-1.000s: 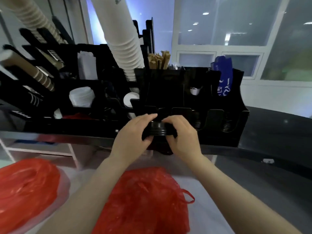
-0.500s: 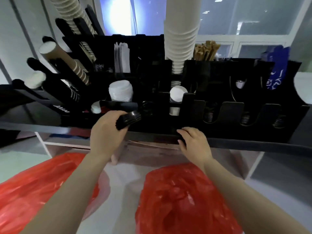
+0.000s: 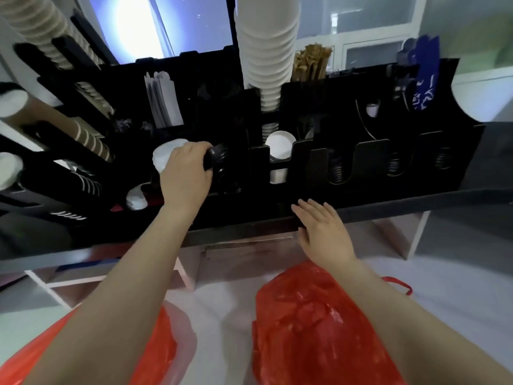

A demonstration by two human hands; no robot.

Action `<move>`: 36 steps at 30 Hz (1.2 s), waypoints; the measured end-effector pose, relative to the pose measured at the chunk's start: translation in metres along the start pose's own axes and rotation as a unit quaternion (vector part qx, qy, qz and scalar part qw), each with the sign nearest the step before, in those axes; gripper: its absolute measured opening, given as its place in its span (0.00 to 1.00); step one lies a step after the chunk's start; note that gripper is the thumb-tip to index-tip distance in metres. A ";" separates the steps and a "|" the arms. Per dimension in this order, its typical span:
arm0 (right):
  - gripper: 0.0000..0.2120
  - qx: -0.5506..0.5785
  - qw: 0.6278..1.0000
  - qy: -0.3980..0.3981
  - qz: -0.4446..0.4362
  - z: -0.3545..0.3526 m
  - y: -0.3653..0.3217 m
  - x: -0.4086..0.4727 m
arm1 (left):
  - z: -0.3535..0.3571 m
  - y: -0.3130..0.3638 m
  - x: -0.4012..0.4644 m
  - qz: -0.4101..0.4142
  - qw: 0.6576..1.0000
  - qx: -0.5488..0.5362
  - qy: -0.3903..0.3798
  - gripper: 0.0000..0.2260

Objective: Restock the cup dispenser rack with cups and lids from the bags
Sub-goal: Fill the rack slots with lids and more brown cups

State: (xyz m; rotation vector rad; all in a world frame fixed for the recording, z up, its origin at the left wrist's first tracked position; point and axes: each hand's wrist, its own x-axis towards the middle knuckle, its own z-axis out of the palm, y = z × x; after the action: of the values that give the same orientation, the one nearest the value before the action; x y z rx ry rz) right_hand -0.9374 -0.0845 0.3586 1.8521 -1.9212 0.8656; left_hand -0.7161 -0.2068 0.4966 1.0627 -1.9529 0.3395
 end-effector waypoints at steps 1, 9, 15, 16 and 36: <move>0.23 0.000 1.000 -0.004 0.005 0.000 0.000 0.000 | 0.005 0.001 0.005 0.012 1.000 0.009 -0.009 0.12; 0.24 0.000 0.999 -0.023 0.028 -0.004 -0.008 0.001 | 0.031 0.003 0.026 0.073 0.990 0.080 -0.088 0.12; 0.25 -0.006 0.999 -0.027 0.025 -0.004 -0.008 0.001 | 0.048 0.005 0.024 0.036 0.987 0.072 -0.138 0.11; 0.25 -0.008 0.999 -0.027 0.024 -0.004 -0.008 0.001 | 0.052 0.006 0.021 0.030 0.984 0.069 -0.159 0.12; 0.27 -0.009 1.000 -0.019 0.016 0.000 -0.007 0.000 | 0.045 -0.012 -0.004 0.123 0.948 0.113 -0.272 0.27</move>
State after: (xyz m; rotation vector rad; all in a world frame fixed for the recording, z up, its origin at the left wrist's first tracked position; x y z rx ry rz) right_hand -0.9310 -0.0839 0.3596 1.8462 -1.9801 0.8251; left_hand -0.7308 -0.2385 0.4650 1.1427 -2.6047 0.4483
